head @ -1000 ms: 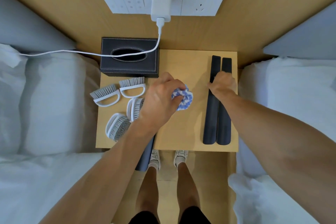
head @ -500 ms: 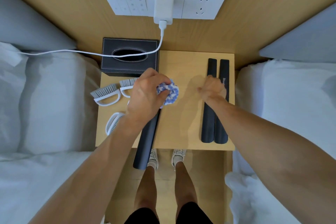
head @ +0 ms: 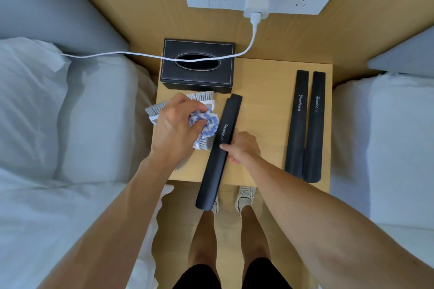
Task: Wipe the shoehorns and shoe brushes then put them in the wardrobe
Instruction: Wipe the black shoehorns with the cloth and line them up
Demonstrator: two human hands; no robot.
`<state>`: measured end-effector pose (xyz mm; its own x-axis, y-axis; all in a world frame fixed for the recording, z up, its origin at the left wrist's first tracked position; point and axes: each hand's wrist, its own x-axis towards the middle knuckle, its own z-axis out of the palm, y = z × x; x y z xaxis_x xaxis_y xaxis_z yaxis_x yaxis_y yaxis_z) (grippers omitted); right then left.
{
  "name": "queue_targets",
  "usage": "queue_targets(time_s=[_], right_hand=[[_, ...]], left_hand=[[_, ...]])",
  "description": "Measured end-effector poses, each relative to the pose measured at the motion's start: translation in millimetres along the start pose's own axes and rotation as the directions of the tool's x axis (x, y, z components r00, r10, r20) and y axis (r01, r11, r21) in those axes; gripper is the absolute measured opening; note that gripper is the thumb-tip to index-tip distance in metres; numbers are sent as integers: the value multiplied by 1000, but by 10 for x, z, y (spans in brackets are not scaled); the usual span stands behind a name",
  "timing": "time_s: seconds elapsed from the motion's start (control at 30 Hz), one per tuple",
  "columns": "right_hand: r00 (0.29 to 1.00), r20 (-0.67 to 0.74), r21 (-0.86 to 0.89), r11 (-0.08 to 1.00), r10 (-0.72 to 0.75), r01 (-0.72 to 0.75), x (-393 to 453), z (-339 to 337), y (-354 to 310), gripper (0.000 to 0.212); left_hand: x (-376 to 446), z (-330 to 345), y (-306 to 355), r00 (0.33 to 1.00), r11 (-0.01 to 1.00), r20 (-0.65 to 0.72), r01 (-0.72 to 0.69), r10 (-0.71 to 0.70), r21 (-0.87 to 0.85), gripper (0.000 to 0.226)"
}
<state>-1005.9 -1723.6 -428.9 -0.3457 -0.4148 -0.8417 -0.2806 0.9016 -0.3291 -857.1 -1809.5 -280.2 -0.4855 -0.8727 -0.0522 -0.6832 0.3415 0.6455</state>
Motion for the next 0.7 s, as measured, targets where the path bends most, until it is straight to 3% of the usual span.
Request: queue_targets(time_s=[0.4, 0.7], right_hand=[[996, -33, 278, 958, 87, -75, 13, -37, 47, 16], [985, -174, 431, 898, -11, 86, -327, -561, 42, 23]], left_hand=[[-75, -95, -214, 1000, 1000, -9, 12, -11, 24, 20], [1, -318, 201, 999, 999, -17, -50, 50, 22, 19]])
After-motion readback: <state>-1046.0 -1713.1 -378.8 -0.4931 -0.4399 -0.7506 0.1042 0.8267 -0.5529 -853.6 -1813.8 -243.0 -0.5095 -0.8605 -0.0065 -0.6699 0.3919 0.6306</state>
